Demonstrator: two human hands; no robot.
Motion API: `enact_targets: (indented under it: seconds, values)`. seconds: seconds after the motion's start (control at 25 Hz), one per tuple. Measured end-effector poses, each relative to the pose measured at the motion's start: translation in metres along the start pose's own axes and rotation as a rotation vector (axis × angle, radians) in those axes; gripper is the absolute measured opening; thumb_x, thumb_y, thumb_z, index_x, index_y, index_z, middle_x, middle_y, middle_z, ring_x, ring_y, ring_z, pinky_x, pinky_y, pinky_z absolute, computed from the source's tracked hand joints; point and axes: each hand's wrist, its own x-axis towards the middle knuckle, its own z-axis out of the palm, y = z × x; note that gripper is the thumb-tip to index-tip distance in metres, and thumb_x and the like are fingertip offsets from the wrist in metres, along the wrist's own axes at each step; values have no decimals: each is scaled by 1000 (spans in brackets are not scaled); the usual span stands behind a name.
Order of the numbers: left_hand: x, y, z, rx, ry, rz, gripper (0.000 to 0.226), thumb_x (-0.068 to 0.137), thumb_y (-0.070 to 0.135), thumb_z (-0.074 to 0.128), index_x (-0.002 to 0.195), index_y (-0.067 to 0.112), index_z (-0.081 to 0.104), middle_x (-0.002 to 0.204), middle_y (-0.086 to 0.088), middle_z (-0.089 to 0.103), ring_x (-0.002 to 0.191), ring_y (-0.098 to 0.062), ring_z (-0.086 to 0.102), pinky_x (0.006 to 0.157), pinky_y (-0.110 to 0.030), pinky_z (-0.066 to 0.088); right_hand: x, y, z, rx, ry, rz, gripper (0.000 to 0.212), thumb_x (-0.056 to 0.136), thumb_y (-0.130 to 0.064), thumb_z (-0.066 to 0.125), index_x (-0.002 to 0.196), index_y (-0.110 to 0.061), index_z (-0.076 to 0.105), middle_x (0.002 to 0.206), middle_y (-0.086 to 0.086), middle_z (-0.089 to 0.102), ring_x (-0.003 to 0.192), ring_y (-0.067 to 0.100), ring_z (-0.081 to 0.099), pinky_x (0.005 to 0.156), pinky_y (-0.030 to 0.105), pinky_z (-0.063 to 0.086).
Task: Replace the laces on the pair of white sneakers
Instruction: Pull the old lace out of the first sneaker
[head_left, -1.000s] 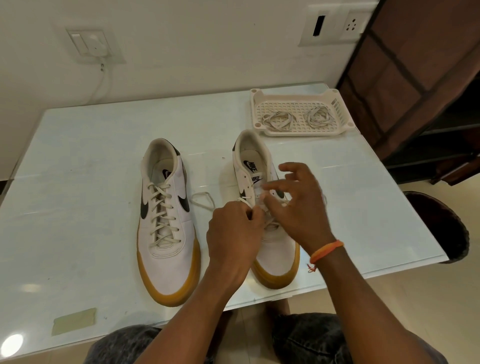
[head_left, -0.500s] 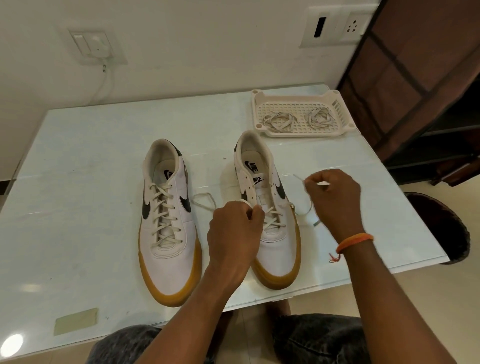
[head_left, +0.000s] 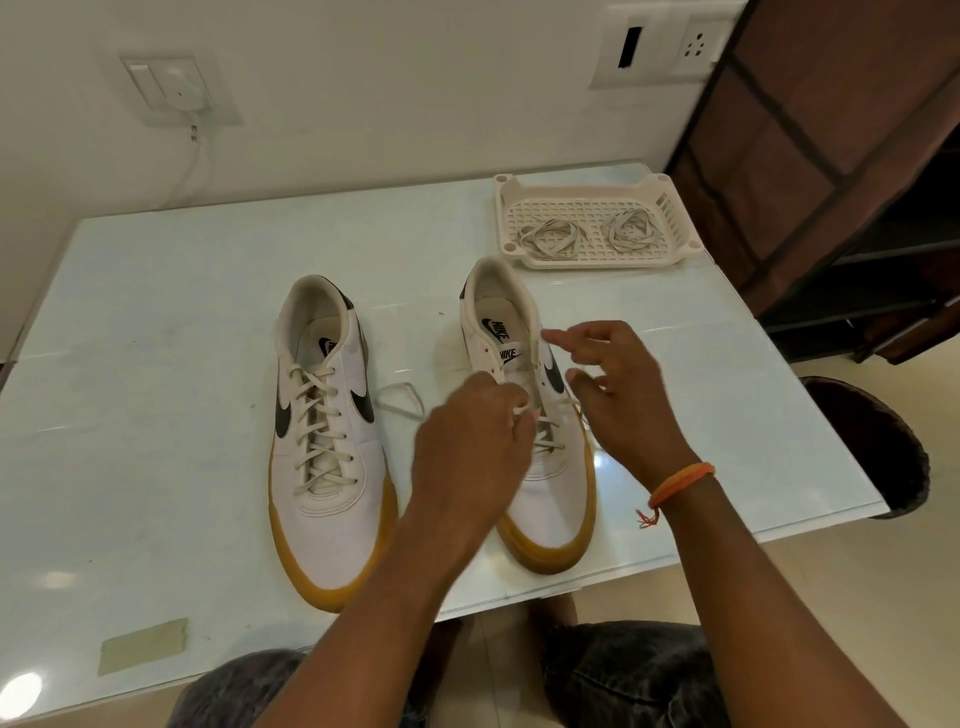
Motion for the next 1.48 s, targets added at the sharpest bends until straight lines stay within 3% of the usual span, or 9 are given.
enact_targets:
  seconds: [0.2,0.52,0.64,0.76,0.84,0.92,0.96,1.16,1.48]
  values:
    - [-1,0,18,64,-11,30,25,101,27,48,110,17,69,100,-2,66,81,-17,64,71,-21,47,-6,-2,10,-230,-193,-94,33,93,-6,58,117,-26,70,138,8,48,122,31,51,98,47,47]
    - [5,-15,-2,44,169,77,11,82,17,69,74,13,63,68,0,60,55,-15,55,47,-26,43,-3,-3,-1,-232,-90,-47,45,85,9,52,101,-26,75,131,6,54,111,25,59,91,47,50]
    - [12,-27,-20,101,132,-46,13,82,23,66,74,15,60,72,3,56,61,-14,51,51,-26,35,-4,-2,1,-177,-86,-92,51,81,17,51,99,-23,76,126,6,50,101,21,57,90,41,51]
    - [13,-31,-23,86,108,8,8,82,24,65,85,17,65,82,4,57,66,-12,51,52,-22,35,-3,-4,5,-63,-163,-34,55,83,19,49,111,-23,72,127,3,45,113,11,47,97,14,41]
    - [12,-27,-15,94,124,98,21,84,23,65,104,17,67,98,0,56,66,-11,50,53,-18,35,0,-5,0,45,-96,21,46,87,11,54,114,-23,71,116,-3,50,110,7,49,90,2,37]
    - [13,-23,-2,153,92,153,22,89,24,63,110,17,67,102,-4,49,69,-12,49,54,-19,37,-2,-8,-6,55,41,82,10,88,-16,68,93,-23,75,89,-8,64,83,5,61,79,16,52]
    - [12,-22,4,198,72,172,16,90,24,64,104,16,68,99,-4,46,71,-14,48,54,-22,39,-3,-10,-7,9,54,136,15,84,-34,73,75,-21,72,73,-8,66,68,6,63,70,26,56]
    - [17,-28,10,306,49,151,11,87,15,67,98,14,69,102,-6,48,87,-20,46,65,-28,42,-19,-25,9,-83,-553,557,61,80,-66,59,76,-6,69,63,6,70,50,16,67,51,25,57]
    - [17,-25,10,407,57,200,23,91,28,50,106,15,62,110,-7,48,97,-23,44,77,-34,36,-28,-28,9,38,-600,629,67,89,-65,44,80,-3,68,66,11,69,48,20,63,53,26,57]
